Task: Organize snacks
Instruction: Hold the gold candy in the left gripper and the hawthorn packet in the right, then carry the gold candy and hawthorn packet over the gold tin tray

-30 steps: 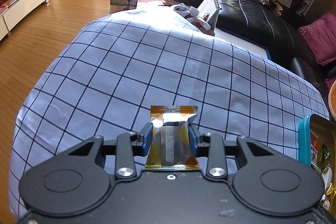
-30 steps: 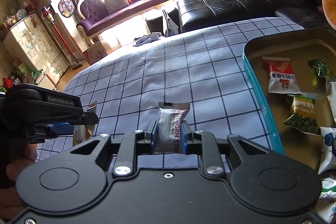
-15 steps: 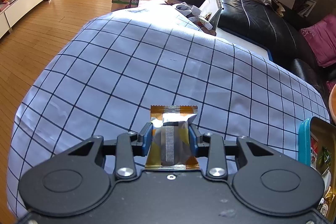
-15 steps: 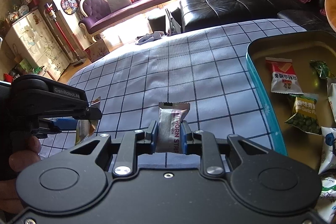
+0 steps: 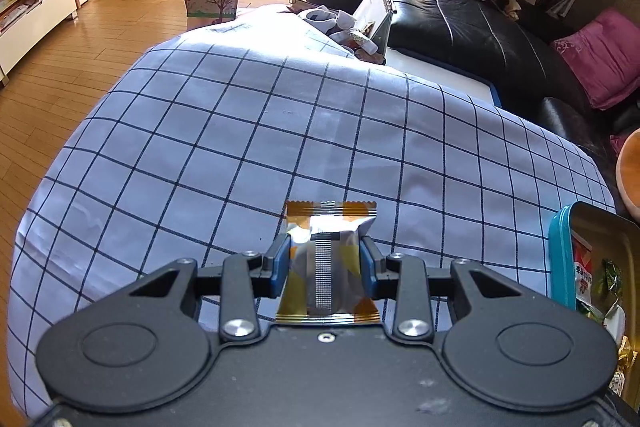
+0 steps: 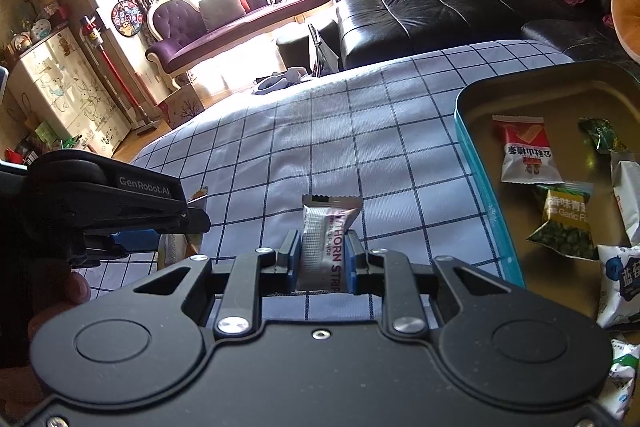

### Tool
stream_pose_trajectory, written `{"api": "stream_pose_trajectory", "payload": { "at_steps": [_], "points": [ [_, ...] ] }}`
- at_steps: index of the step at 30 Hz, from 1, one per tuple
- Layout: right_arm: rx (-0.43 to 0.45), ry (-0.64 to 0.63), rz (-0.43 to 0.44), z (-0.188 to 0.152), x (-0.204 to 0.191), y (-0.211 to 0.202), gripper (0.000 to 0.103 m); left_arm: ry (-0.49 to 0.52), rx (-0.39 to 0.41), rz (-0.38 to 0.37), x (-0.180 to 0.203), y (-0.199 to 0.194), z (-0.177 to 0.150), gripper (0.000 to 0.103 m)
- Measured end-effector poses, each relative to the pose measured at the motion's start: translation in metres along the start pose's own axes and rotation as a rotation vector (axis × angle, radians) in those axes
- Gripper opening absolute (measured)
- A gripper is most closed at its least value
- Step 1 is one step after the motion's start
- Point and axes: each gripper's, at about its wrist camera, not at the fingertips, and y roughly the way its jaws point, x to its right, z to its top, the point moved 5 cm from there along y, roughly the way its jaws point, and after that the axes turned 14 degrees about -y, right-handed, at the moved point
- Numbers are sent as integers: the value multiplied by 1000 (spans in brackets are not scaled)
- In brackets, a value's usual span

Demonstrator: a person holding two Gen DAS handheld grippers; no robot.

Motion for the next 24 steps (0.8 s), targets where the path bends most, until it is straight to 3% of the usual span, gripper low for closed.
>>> {"api": "stream_pose_trajectory", "payload": {
  "at_steps": [15, 24],
  "points": [
    [51, 34, -12, 7, 17, -21, 31, 31, -10, -39, 23, -2, -9, 36],
    [112, 106, -84, 15, 62, -45, 31, 87, -18, -77, 54, -7, -25, 36]
  ]
}}
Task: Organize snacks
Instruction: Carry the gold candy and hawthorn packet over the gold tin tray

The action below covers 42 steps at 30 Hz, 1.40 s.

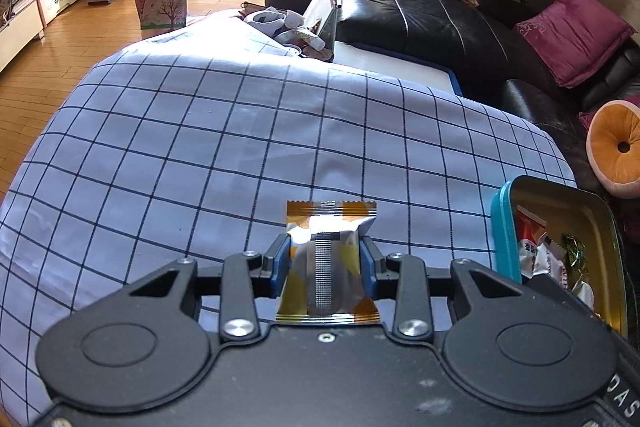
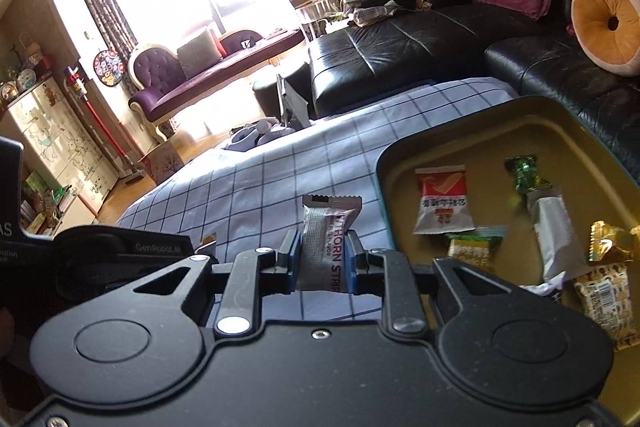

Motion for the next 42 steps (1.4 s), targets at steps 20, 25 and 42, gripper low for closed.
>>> {"api": "stream_pose_trajectory", "payload": {
  "at_steps": [20, 25, 42],
  "points": [
    [44, 194, -190, -8, 109, -37, 32, 214, -108, -216, 120, -12, -76, 36],
    [52, 221, -199, -10, 123, -43, 31, 273, -134, -246, 142, -14, -98, 36],
    [33, 202, -213, -9, 129, -40, 31, 305, -138, -175, 151, 3, -109, 36]
  ]
}}
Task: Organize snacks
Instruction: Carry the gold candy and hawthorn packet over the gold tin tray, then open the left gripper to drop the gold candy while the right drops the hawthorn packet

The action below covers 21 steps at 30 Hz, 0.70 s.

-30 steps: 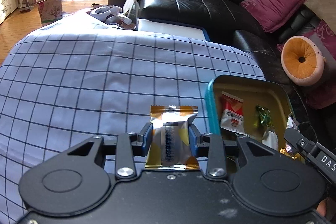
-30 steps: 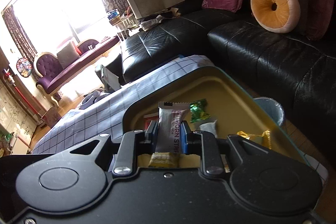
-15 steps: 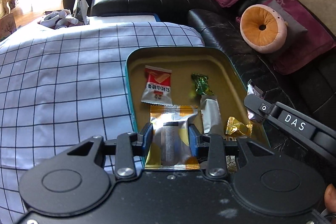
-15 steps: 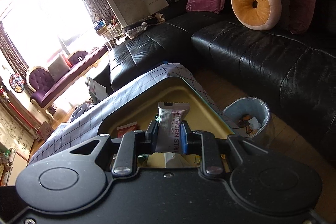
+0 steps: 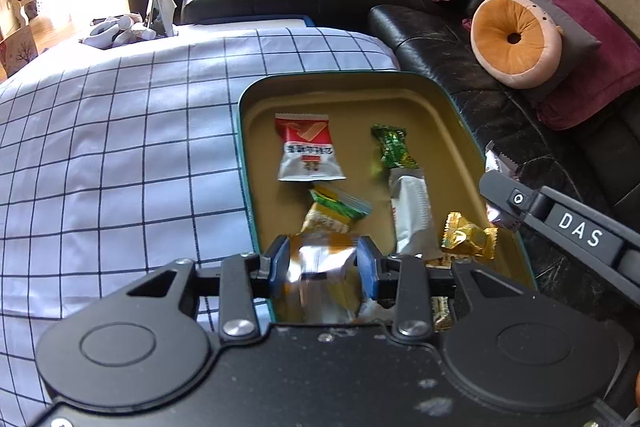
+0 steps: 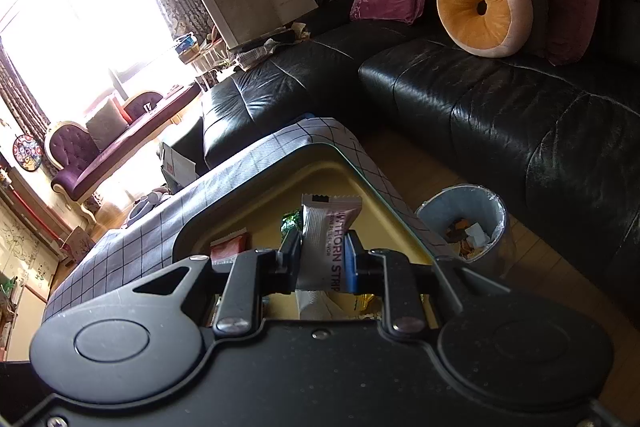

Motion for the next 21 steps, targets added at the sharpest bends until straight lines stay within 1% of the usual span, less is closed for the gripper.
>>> {"api": "stream_pose_trajectory", "payload": {
  "at_steps": [6, 9, 13, 18, 21],
  "points": [
    [-7, -39, -13, 5, -8, 5, 31, -21, -1, 18, -8, 1, 3, 37],
    [-19, -65, -24, 10, -14, 13, 31, -22, 0, 16, -9, -1, 3, 38],
    [-34, -123, -53, 19, -22, 25, 31, -23, 22, 35, -11, -7, 5, 38],
    [-33, -186, -82, 33, -34, 34, 32, -35, 34, 28, -15, -14, 9, 38],
    [-28, -221, -92, 40, -41, 38, 32, -35, 53, 52, -19, -18, 10, 38]
  ]
}}
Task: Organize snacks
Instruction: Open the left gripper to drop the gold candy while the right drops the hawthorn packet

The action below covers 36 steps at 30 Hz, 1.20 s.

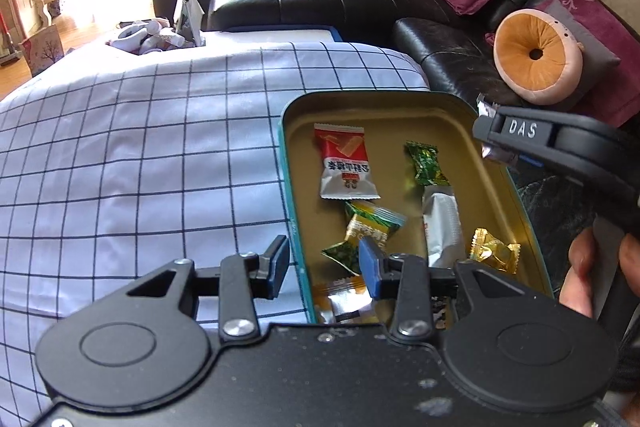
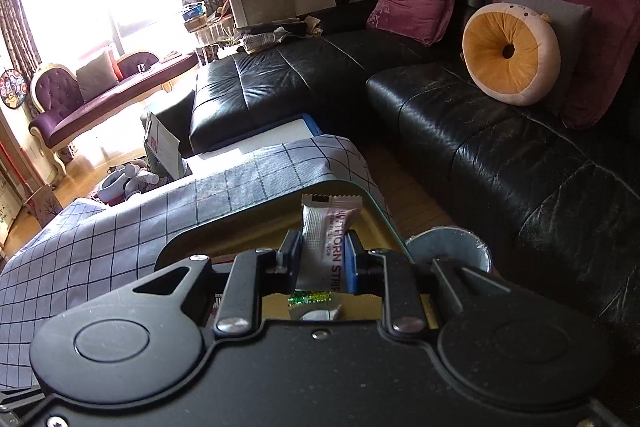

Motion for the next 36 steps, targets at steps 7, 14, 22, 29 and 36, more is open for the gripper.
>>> {"api": "stream_pose_trajectory", "payload": {
  "at_steps": [7, 14, 22, 29, 36],
  "points": [
    [-20, -28, -11, 8, -4, 12, 32, -4, 21, 24, -7, -5, 3, 38],
    [-55, 3, -6, 7, -2, 21, 33, -13, 24, 21, -12, -9, 5, 38],
    [-72, 22, -29, -9, -5, 7, 35, -11, 28, 27, -16, -11, 6, 39],
    [-55, 120, -71, -45, 3, -29, 36, -14, 43, 38, -22, -14, 7, 39],
    [-84, 195, -58, -80, 5, -52, 38, 27, 64, 43, -18, -19, 1, 39]
  ]
}}
